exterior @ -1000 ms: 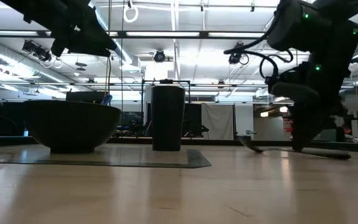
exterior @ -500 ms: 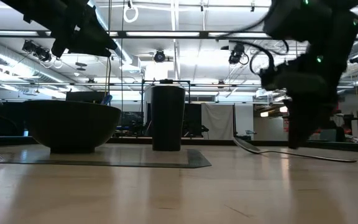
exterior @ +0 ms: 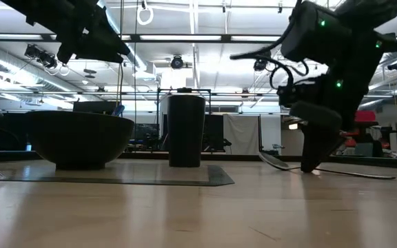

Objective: Pick & Place Utensil
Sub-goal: Put the black spoon into the black bowl on the gray placemat

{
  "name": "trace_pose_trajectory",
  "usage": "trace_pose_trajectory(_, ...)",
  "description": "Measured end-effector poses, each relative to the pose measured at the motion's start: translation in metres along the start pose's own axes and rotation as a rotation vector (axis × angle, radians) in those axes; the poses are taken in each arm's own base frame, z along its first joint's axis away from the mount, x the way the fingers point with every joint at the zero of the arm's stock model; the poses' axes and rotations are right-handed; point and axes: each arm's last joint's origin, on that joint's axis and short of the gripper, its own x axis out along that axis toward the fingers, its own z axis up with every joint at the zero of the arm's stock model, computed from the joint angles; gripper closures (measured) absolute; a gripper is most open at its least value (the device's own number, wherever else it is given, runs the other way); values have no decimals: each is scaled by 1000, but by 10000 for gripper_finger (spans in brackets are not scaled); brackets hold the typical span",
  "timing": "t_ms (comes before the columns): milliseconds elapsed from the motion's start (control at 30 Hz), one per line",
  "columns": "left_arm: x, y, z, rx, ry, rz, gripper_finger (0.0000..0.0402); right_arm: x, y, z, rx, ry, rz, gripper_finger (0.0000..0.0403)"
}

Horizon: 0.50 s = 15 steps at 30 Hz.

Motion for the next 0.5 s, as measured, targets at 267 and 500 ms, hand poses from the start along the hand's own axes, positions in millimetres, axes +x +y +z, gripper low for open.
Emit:
trace_pose_trajectory(267,0,0,0,2,0,1,246,8,3,-2,-24,9,-12,323)
trace_pose_trajectory(500,0,0,0,5,-12,15,246,9,3,-2,-40,20,-8,382)
